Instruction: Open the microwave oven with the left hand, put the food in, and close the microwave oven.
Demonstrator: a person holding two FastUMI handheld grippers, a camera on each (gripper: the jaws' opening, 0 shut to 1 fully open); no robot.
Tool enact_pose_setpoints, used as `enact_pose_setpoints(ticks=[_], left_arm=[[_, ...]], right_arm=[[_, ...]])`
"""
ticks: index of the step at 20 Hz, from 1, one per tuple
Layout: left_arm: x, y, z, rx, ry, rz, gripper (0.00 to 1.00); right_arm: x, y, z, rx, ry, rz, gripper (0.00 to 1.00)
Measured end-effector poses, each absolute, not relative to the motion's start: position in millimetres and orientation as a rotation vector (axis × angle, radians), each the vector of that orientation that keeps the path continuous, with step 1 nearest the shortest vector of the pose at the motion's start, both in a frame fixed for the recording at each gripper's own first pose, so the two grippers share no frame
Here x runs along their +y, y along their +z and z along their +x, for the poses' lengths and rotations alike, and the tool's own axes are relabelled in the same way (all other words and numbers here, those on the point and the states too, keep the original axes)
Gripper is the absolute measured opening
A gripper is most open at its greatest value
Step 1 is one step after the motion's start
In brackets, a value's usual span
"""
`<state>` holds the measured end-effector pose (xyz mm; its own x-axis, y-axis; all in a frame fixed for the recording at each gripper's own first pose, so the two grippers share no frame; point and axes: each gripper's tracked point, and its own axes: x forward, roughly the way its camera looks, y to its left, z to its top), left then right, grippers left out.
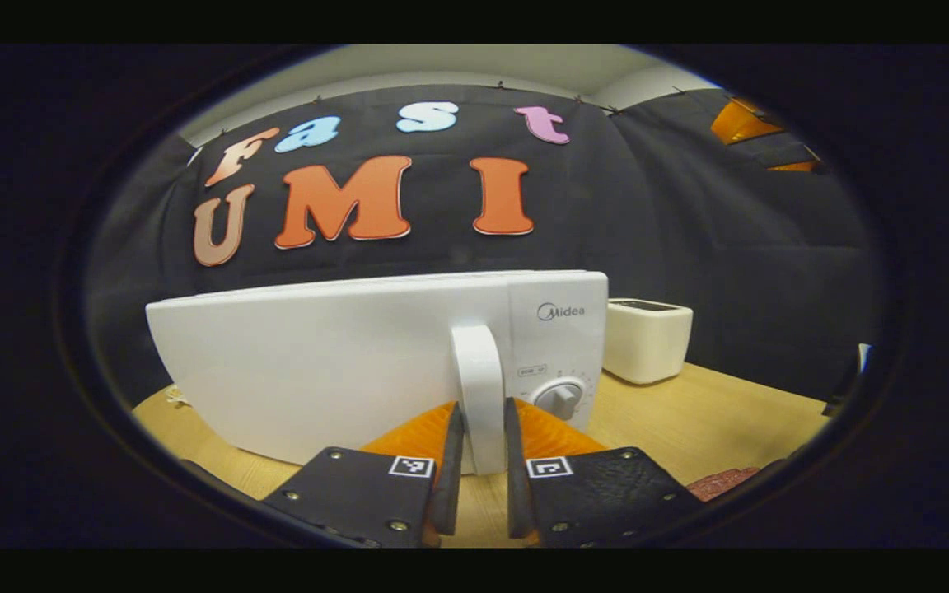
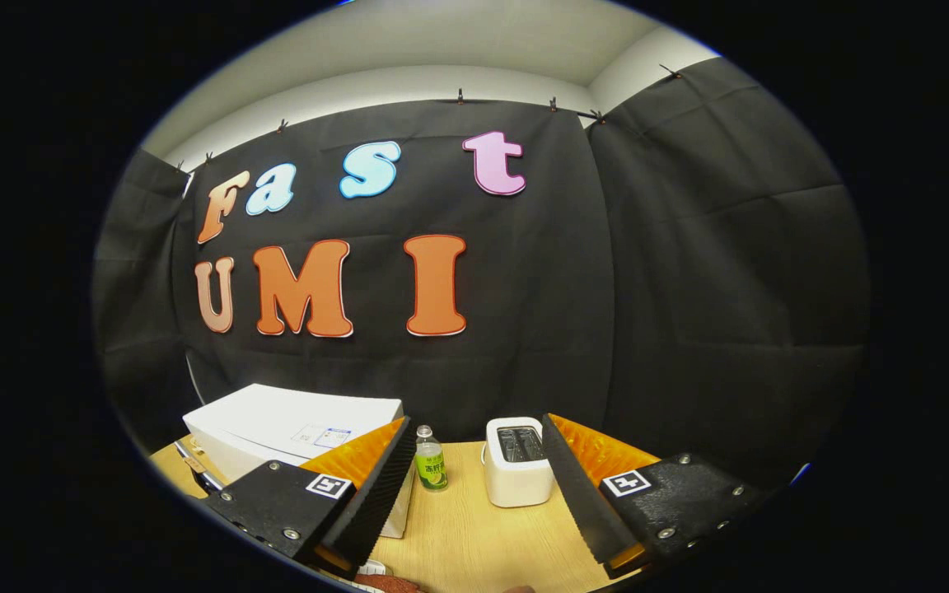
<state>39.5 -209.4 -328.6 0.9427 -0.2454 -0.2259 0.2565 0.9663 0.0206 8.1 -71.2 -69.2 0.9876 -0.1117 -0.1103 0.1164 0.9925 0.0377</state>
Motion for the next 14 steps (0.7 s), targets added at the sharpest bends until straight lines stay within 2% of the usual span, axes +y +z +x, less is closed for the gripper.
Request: enact_pose_setpoints(ticks=[1,3,4,5,6,7,8,9,10,11,12,13,14], left_arm=[[-209.6,-327.9,38.4,0.224,-0.261,0.045,0.27],[-209.5,-327.4,32.0,0.213,-0.264,0.026,0.10],[-210.4,-327.8,28.0,0.211,-0.272,0.025,0.08],[-209.2,-324.3,25.0,0.201,-0.280,0.024,0.08],[-208.6,-325.8,23.9,0.203,-0.289,0.022,0.15],[-208.5,-325.3,24.3,0.205,-0.295,0.022,0.07],[-208.3,-326.5,23.7,0.211,-0.296,0.024,0.07],[-207.3,-326.4,21.6,0.214,-0.296,0.025,0.13],[-207.6,-325.2,20.2,0.209,-0.301,0.023,0.05],[-207.4,-326.0,18.1,0.215,-0.307,0.019,0.10],[-206.6,-325.4,14.3,0.215,-0.313,0.013,0.03],[-206.0,-326.6,11.1,0.221,-0.320,0.003,0.08],[-204.3,-324.4,5.1,0.216,-0.332,-0.003,0.07]], right_arm=[[-72.5,-69.9,8.2,0.109,-0.115,0.047,0.95],[-73.4,-71.4,7.7,0.108,-0.115,0.053,0.95],[-73.4,-72.2,7.8,0.106,-0.116,0.055,0.95],[-74.6,-71.9,7.8,0.105,-0.118,0.056,0.95],[-75.6,-72.9,8.1,0.105,-0.121,0.059,0.95],[-75.6,-73.0,8.3,0.105,-0.124,0.063,0.95],[-74.8,-73.5,7.8,0.105,-0.123,0.066,0.95],[-73.2,-73.8,7.6,0.106,-0.119,0.068,0.95],[-72.0,-75.3,6.2,0.107,-0.115,0.067,0.95],[-71.1,-75.8,6.4,0.106,-0.113,0.065,0.95],[-71.5,-76.7,5.7,0.106,-0.112,0.064,0.95],[-71.5,-78.2,6.2,0.110,-0.112,0.065,0.95],[-71.9,-80.6,5.8,0.115,-0.115,0.068,0.95]])
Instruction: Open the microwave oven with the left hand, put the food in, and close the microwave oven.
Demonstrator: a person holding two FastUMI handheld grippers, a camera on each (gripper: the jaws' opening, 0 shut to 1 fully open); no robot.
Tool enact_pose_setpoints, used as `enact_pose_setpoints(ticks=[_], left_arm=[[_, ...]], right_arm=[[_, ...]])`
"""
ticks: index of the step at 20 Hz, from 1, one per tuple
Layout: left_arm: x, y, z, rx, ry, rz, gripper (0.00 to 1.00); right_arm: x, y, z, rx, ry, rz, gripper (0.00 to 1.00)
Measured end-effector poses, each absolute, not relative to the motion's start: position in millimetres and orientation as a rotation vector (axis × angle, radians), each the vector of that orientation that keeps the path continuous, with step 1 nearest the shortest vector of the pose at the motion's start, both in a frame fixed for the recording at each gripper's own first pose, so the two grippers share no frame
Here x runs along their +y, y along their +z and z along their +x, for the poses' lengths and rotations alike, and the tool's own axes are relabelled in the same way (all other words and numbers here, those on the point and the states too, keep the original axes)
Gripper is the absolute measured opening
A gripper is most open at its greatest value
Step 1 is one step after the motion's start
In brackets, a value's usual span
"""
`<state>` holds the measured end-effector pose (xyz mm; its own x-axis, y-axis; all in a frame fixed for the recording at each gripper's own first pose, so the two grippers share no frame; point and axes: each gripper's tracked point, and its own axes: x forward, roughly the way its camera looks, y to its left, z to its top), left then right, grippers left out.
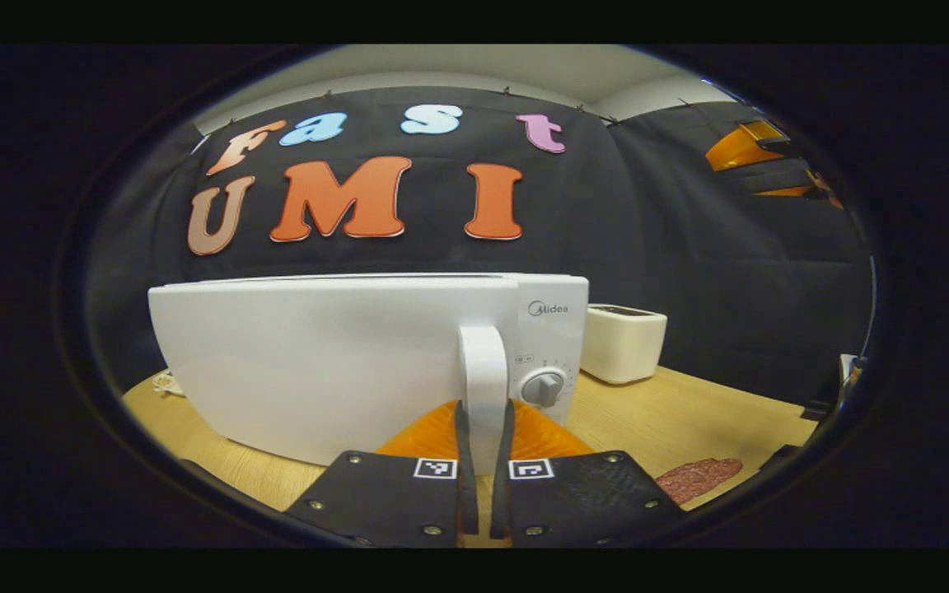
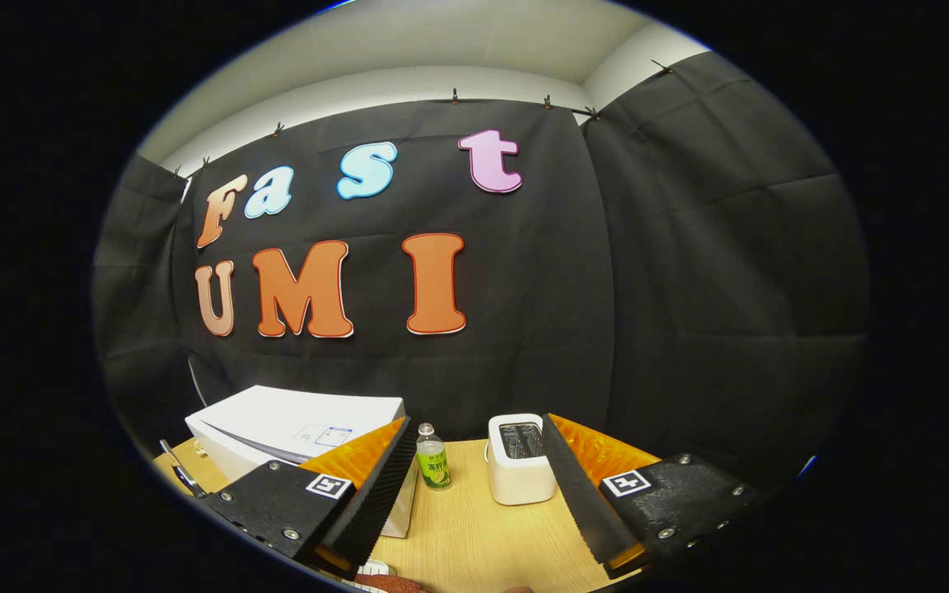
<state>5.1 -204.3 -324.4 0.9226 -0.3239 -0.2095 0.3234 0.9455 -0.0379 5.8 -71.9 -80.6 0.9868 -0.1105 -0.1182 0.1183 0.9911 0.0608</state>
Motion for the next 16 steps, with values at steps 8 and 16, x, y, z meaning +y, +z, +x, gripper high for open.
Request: enact_pose_setpoints(ticks=[8,16], left_arm=[[-194.3,-320.4,-28.3,0.224,-0.417,0.004,0.07],[-164.0,-312.2,-87.3,0.245,-0.542,-0.027,0.07]], right_arm=[[-59.1,-83.0,6.5,0.108,-0.095,0.091,0.95],[-40.0,-86.6,-4.0,0.101,-0.054,0.049,0.95]])
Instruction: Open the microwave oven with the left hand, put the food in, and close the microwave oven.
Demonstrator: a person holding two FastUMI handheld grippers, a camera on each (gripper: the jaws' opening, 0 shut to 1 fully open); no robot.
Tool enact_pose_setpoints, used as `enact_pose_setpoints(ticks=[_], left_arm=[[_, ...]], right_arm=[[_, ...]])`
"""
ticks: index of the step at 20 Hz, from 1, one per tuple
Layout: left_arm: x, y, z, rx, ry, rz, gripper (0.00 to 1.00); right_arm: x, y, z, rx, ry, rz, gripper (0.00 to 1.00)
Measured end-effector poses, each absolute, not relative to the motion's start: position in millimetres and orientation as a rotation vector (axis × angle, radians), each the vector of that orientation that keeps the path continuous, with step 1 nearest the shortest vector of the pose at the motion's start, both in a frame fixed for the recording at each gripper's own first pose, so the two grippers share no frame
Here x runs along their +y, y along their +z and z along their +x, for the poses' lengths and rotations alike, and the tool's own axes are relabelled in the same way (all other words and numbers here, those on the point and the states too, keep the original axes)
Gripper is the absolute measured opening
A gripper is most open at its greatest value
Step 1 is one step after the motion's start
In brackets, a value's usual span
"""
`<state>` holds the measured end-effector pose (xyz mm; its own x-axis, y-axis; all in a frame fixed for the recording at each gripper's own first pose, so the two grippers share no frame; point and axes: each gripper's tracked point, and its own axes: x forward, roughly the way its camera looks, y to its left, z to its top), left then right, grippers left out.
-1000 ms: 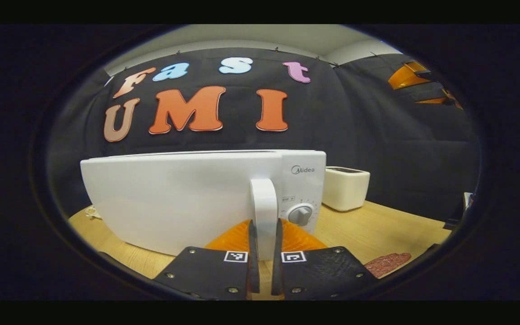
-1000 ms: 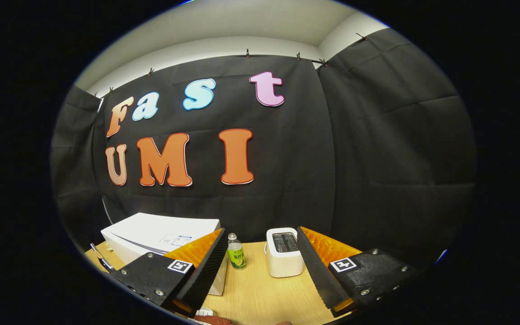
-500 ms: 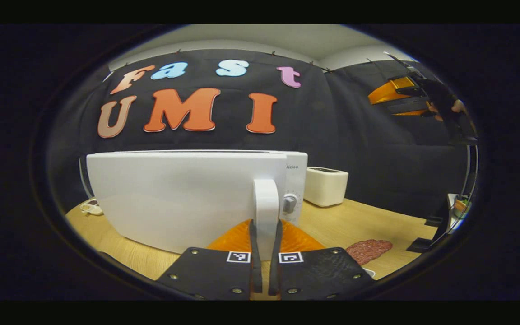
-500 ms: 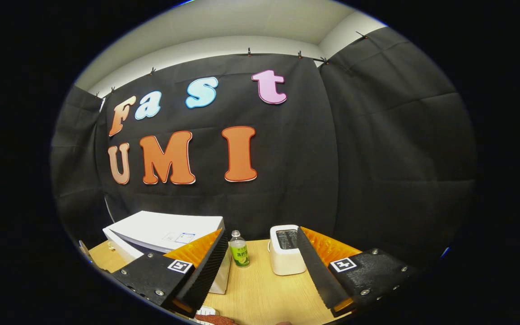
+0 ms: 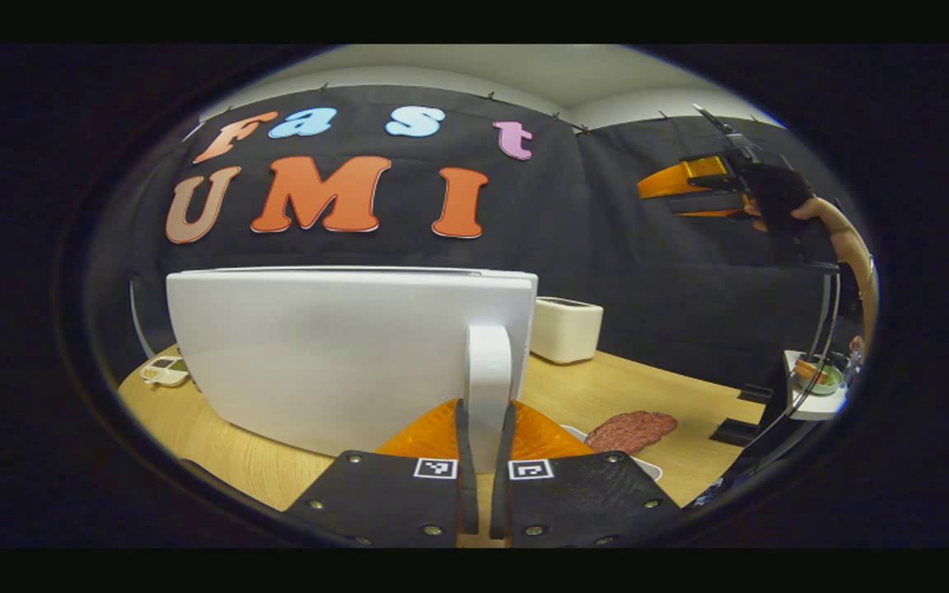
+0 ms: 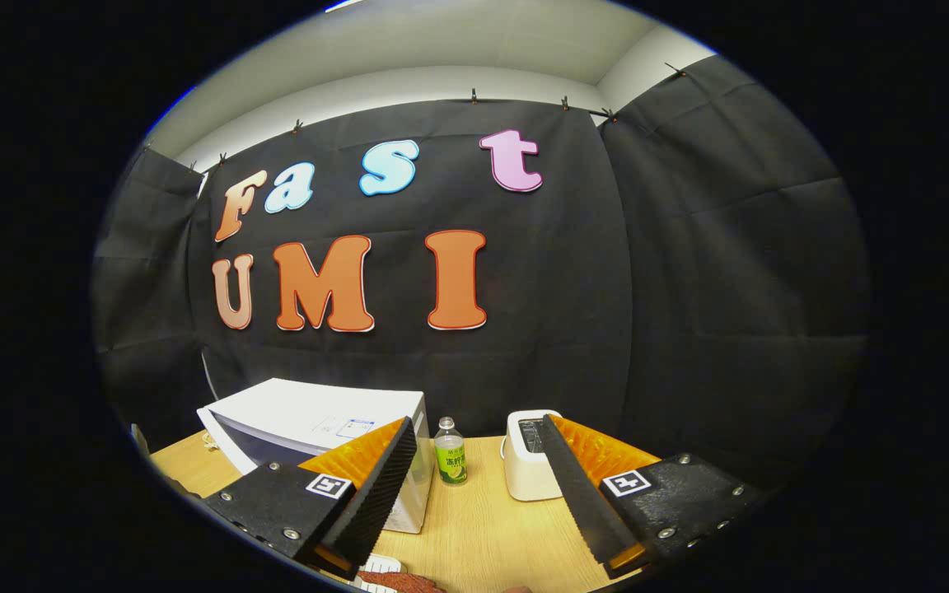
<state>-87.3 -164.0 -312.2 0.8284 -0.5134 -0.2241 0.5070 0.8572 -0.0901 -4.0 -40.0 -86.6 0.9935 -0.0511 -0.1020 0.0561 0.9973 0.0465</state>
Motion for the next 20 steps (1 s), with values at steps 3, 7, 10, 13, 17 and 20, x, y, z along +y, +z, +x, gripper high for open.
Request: enact_pose_setpoints(ticks=[3,7,10,13,17,20], left_arm=[[-137.7,-308.4,-121.2,0.246,-0.594,-0.027,0.07],[-99.2,-301.2,-156.0,0.242,-0.617,-0.012,0.07],[-68.0,-299.1,-178.7,0.231,-0.583,-0.002,0.07],[-35.7,-296.3,-196.2,0.232,-0.523,-0.001,0.04],[9.7,-293.3,-215.7,0.249,-0.395,0.011,0.13],[43.6,-293.1,-233.0,0.253,-0.303,0.010,0.18]], right_arm=[[-27.7,-92.6,-6.4,0.104,-0.035,0.050,0.95],[-5.4,-103.4,-14.2,0.122,0.001,0.027,0.95],[13.3,-111.1,-18.6,0.131,0.034,0.031,0.95],[30.7,-119.3,-17.2,0.141,0.064,0.046,0.97],[50.7,-131.4,-18.4,0.151,0.103,0.068,0.95],[58.8,-143.6,-20.8,0.167,0.119,0.079,0.95]])
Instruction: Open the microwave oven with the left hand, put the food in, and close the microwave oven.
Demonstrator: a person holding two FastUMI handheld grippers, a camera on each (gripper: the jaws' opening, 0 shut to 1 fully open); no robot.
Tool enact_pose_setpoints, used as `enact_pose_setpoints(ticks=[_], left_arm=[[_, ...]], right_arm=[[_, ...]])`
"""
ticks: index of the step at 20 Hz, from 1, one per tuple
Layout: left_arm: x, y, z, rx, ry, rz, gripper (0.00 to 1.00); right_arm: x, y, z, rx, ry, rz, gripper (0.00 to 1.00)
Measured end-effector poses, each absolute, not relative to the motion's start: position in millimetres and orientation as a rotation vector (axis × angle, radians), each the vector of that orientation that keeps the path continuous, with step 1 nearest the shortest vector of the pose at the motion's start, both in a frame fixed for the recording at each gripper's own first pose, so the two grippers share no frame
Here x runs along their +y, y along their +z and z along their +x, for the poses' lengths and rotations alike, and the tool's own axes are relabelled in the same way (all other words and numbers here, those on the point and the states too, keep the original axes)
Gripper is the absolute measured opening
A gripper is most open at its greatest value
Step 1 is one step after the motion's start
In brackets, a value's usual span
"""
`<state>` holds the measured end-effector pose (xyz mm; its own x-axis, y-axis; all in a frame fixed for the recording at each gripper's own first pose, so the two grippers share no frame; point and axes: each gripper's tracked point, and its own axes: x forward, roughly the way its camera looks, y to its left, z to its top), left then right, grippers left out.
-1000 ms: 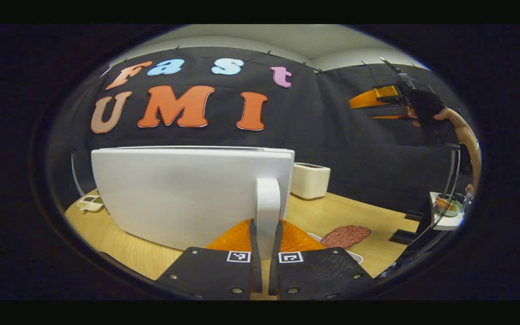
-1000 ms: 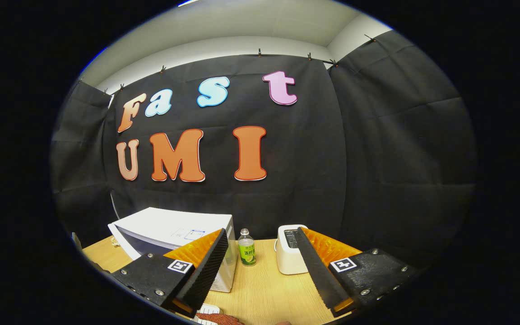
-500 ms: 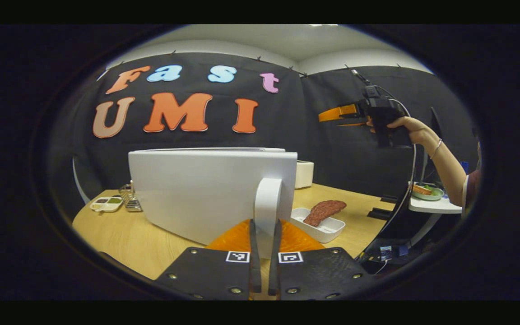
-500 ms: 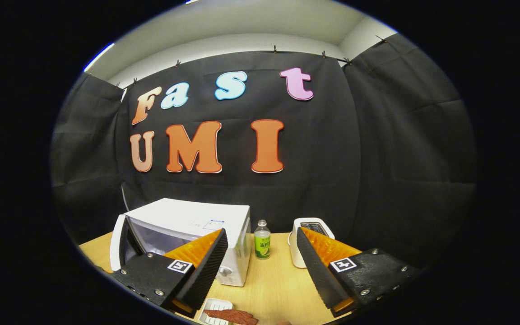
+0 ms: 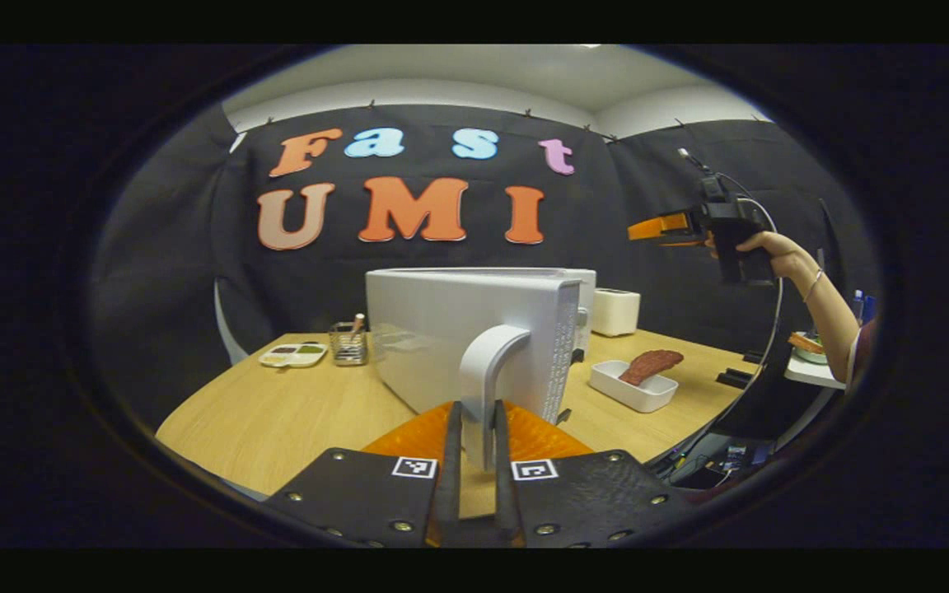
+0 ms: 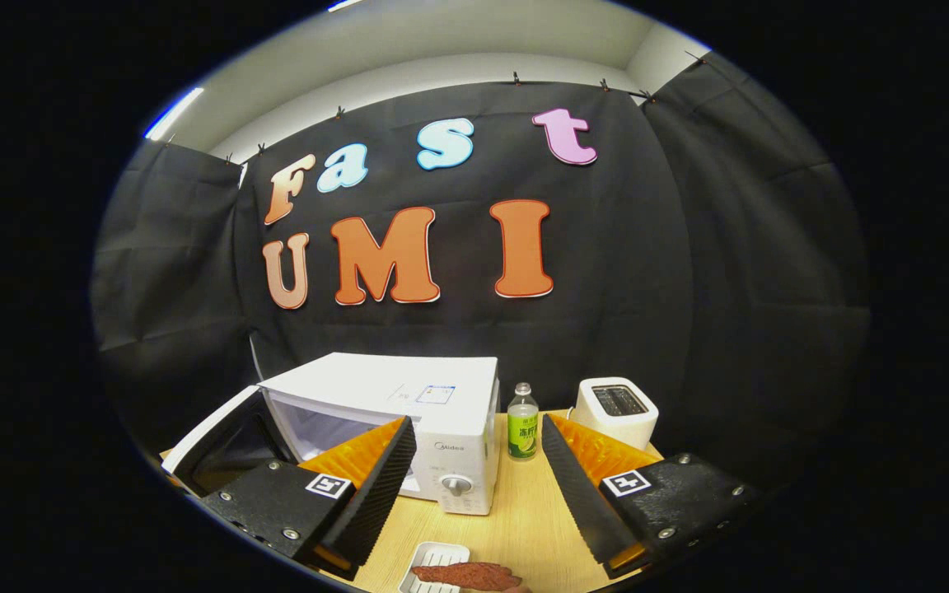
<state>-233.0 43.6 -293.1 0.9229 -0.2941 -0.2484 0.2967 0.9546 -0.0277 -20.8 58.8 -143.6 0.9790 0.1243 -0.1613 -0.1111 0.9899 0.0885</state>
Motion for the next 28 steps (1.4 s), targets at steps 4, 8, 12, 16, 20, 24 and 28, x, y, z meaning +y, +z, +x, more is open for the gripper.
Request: enact_pose_setpoints(ticks=[4,8,12,16,20,24,28], left_arm=[[80.1,-284.4,-258.2,0.252,-0.220,-0.011,0.41],[119.1,-270.3,-266.6,0.229,-0.118,-0.058,0.94],[165.2,-259.9,-261.7,0.204,0.010,-0.012,0.94],[197.4,-259.0,-253.4,0.190,0.091,-0.026,0.94],[225.8,-257.0,-243.9,0.184,0.159,-0.046,0.94],[236.6,-247.0,-227.3,0.165,0.182,-0.016,0.94],[245.5,-242.5,-209.5,0.159,0.209,-0.010,0.94]], right_arm=[[57.8,-150.4,-27.3,0.169,0.117,0.085,0.95],[48.5,-164.4,-34.6,0.182,0.090,0.077,0.95],[39.3,-189.1,-43.1,0.213,0.070,0.094,0.95],[27.1,-221.9,-52.0,0.250,0.039,0.166,0.95],[12.3,-259.8,-57.6,0.295,-0.006,0.254,0.95],[0.6,-291.9,-62.2,0.320,-0.058,0.358,0.95],[-0.5,-324.9,-74.3,0.338,-0.097,0.507,0.95]])
